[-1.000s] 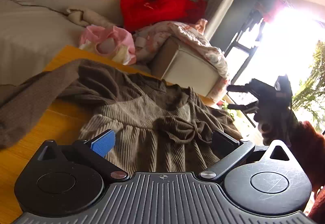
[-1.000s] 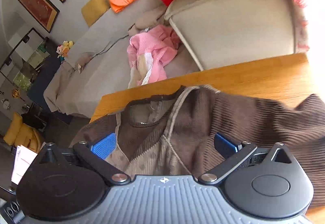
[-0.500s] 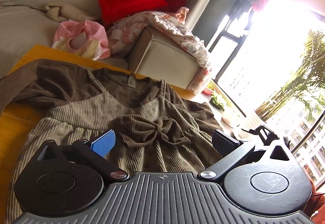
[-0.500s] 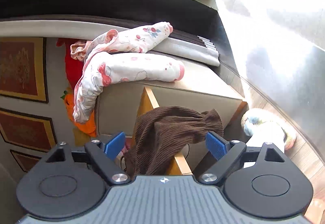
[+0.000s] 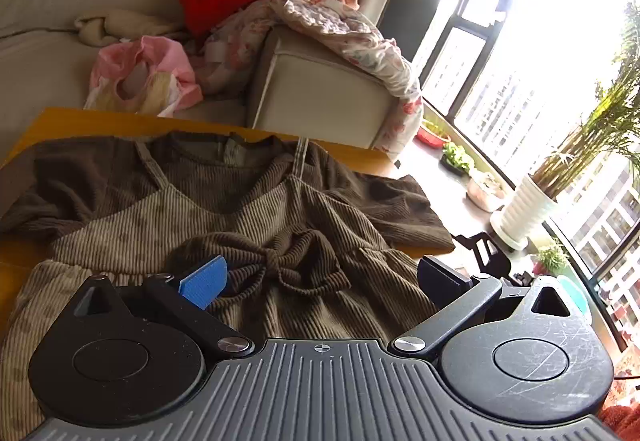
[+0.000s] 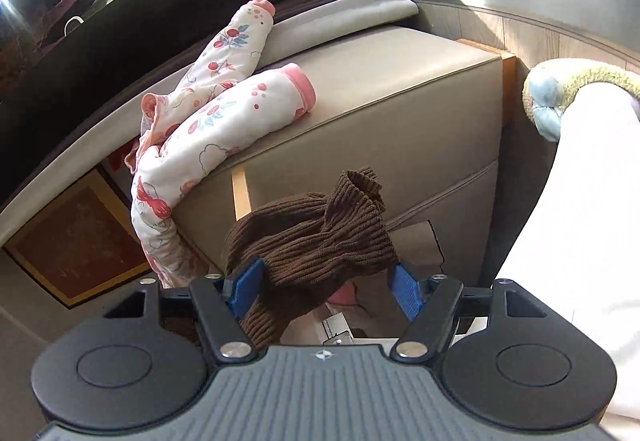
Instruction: Fold clothes
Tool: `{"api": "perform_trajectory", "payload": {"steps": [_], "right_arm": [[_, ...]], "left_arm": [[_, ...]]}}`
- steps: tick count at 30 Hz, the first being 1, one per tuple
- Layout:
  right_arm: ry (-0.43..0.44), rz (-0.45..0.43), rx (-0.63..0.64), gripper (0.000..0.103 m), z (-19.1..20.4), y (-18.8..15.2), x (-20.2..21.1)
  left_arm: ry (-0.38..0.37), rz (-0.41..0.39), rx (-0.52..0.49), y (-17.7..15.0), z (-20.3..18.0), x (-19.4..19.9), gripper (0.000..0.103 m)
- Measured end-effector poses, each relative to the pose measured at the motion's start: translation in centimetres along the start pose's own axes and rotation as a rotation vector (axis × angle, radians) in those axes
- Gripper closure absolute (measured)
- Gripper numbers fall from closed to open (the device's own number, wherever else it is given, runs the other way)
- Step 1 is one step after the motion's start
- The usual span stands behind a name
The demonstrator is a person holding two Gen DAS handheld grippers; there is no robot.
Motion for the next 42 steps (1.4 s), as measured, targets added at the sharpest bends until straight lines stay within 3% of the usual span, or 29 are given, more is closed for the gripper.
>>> {"api": "perform_trajectory", "payload": {"steps": [2,4,7,10,14,18,22,27,29,31,33,36,42], "right_arm": [[0.048,-0.022,0.056,0.040,1.8,0.3,-0.1],[0.094,-0.039,0.124,0.066,4.5,0.4,0.2],[0.107,-0.077,0.283,0.080,9.9,-0.6,1.4],[0.051,-0.126,0.529,0.085,16.6,-3.7,2.5],[0.011,-0.129,0.854,0.088,24.7,-11.2,1.5],[-0.012,-0.032,1.072,0.089,29.0,-19.6,-2.3],[-0.091,0.080,1.229,0.089,29.0,-26.6,-7.9],[-0.290,0.226,1.334,0.088,23.9,-32.4,-15.7],[-0.392,0.274,1.367,0.082,21.2,-34.1,-18.5],[-0.463,0.321,1.372,0.070,18.8,-35.4,-20.4],[-0.482,0.358,1.374,0.065,17.6,-36.6,-21.4],[-0.470,0.361,1.420,0.055,17.7,-38.2,-21.3],[-0.459,0.328,1.545,0.041,18.5,-39.5,-19.4]], "left_arm": [[0.001,0.000,0.002,0.1,0.0,-0.1,0.000],[-0.001,-0.005,-0.002,0.2,0.2,0.0,0.000],[-0.004,-0.020,0.008,0.2,0.9,0.2,0.000],[-0.011,-0.039,0.045,-0.3,2.1,0.5,0.000],[-0.036,-0.065,0.090,-1.2,3.7,1.5,0.000],[-0.066,-0.095,0.105,-2.1,5.0,3.1,0.000],[-0.107,-0.124,0.154,-3.1,6.7,4.7,0.000],[-0.157,-0.157,0.195,-4.0,8.1,6.2,0.000],[-0.175,-0.170,0.208,-4.1,8.6,6.7,0.000],[-0.183,-0.184,0.206,-4.2,9.1,7.4,0.000],[-0.173,-0.195,0.186,-4.0,9.6,8.3,0.000],[-0.074,-0.213,0.104,-3.5,11.0,10.3,0.000],[0.261,-0.133,-0.092,-3.5,15.7,12.9,0.000]]}}
Point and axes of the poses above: each gripper's, at about its wrist camera, not at the fingertips, and x roughly against the way its jaws point, z to its left, y to its top, the point moved 7 cm from there along -x, roughly the way its jaws point, and after that the axes turned 8 degrees about -y, right-handed, at the moved point
